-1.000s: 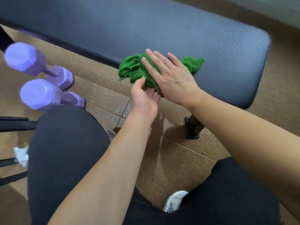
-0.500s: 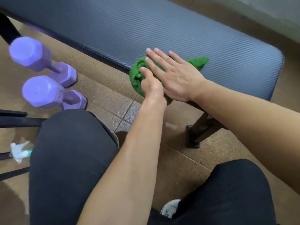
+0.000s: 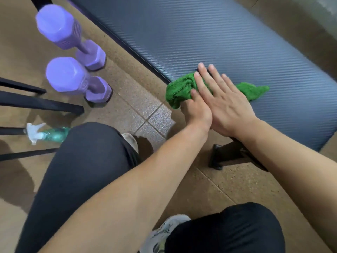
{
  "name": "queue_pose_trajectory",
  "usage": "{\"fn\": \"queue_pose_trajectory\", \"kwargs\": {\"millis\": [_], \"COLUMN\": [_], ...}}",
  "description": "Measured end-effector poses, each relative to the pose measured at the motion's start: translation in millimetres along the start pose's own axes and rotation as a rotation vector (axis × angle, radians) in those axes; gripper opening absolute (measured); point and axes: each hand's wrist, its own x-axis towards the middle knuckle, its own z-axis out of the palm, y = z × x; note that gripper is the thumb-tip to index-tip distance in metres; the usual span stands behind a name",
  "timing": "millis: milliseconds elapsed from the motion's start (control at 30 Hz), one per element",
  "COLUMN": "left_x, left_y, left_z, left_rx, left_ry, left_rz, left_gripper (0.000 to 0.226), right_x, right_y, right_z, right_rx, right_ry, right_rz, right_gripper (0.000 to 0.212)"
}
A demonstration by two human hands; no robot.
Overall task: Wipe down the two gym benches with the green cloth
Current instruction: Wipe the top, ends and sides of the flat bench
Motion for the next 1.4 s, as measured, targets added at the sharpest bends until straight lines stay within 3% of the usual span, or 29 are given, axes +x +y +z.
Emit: {"fn": "queue_pose_trajectory", "kwargs": {"millis": [67, 267, 400, 567, 800, 933, 1033, 1167, 1267, 1400], "left_x": [0.6, 21.9, -10.6, -31.4, 51.0, 59.4, 27.9, 6.1, 35.3, 88.3], "left_y": [26.2, 88.4, 50.9, 10.5, 96.1, 101.2, 77.5, 78.3, 111.3, 152.6], "left_z": [-9.3, -39.8, -12.0, 13.8, -24.4, -33.7, -30.3, -28.7, -39.1, -64.5], "left_rx": [-0.026, -0.083, 0.011, -0.068, -0.104, -0.215, -0.126, -0.213, -0.275, -0.277], "left_ry": [0.031, 0.186, 0.207, 0.184, 0.384, 0.358, 0.238, 0.14, 0.206, 0.299], "left_rz": [-0.065, -0.014, -0.033, -0.079, 0.074, 0.084, -0.01, -0.141, -0.167, -0.056], "left_gripper": [0.06, 0.054, 0.056, 0.045, 0.052, 0.053, 0.06, 0.049, 0.045, 0.049], "right_x": [25.6, 98.8, 47.3, -11.7, 113.9, 123.2, 84.9, 64.9, 109.2, 179.6], "right_y": [-3.6, -30.7, -4.5, 24.7, -4.9, -17.1, -15.4, -12.6, -21.0, -41.7], "right_z": [-11.1, -24.7, -14.6, -7.2, -15.2, -13.5, -14.0, -17.6, -20.8, -26.2], "right_rx": [0.039, 0.116, 0.132, 0.107, 0.076, 0.086, 0.125, 0.087, 0.037, 0.026], "right_ry": [-0.032, -0.089, -0.062, -0.136, -0.028, -0.004, -0.043, -0.139, -0.116, -0.06], "right_rz": [-0.005, -0.045, -0.133, -0.204, -0.212, -0.153, -0.113, -0.088, -0.134, -0.147], "right_gripper": [0.062, 0.064, 0.06, 0.067, 0.065, 0.065, 0.07, 0.075, 0.074, 0.067]}}
